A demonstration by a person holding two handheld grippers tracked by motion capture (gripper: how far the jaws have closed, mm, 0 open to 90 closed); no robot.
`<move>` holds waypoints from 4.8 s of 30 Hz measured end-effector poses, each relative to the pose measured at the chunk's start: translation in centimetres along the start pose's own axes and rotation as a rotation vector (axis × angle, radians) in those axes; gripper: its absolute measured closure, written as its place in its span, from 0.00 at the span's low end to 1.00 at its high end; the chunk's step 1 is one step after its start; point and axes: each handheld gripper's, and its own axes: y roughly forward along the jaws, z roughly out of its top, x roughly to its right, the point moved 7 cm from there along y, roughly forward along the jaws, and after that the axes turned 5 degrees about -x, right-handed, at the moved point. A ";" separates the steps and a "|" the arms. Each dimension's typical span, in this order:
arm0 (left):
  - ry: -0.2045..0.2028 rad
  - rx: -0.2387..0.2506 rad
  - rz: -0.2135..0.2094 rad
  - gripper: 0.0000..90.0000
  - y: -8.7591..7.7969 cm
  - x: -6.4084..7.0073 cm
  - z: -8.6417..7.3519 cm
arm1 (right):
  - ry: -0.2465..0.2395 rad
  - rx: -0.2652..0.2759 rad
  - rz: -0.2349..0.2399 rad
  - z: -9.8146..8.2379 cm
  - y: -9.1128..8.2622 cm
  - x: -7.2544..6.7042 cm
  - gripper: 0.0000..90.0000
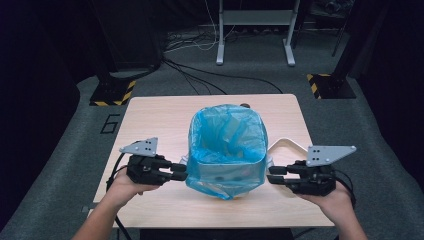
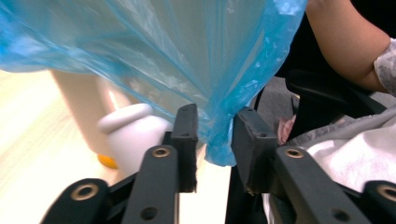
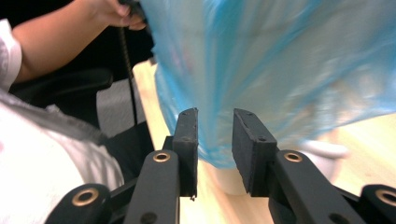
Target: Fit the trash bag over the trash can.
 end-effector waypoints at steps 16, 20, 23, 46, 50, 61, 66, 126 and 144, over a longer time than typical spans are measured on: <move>-0.046 0.060 0.107 0.43 -3.1 -1.7 -1.0 | 0.055 -0.039 -0.194 -1.3 1.1 3.8 0.54; -0.054 0.023 0.135 0.42 -1.9 -2.7 -1.2 | 0.068 -0.049 -0.196 -1.6 1.7 4.2 0.51; -0.068 0.004 0.126 0.42 -0.7 -3.4 -1.3 | 0.075 -0.061 -0.189 -1.8 2.2 4.6 0.50; -0.136 0.005 -0.012 0.53 2.2 -3.8 -0.3 | 0.141 -0.054 -0.107 -2.0 3.9 5.4 0.60; -0.141 0.004 -0.024 0.54 2.1 -3.9 -0.4 | 0.147 -0.051 -0.110 -1.7 4.1 5.3 0.61; -0.144 0.022 -0.013 0.54 -0.8 -3.8 -1.7 | 0.116 -0.062 -0.062 -0.7 6.0 4.1 0.61; -0.149 0.031 -0.002 0.54 -2.3 -3.7 -2.5 | 0.088 -0.071 -0.045 0.1 7.3 3.2 0.61; 0.090 -0.013 0.112 0.45 -4.5 -1.3 12.3 | -0.051 0.082 -0.016 3.5 6.9 0.0 0.54; 0.192 -0.163 0.149 0.42 3.0 -2.2 15.5 | -0.064 0.051 0.034 2.7 7.7 -0.2 1.00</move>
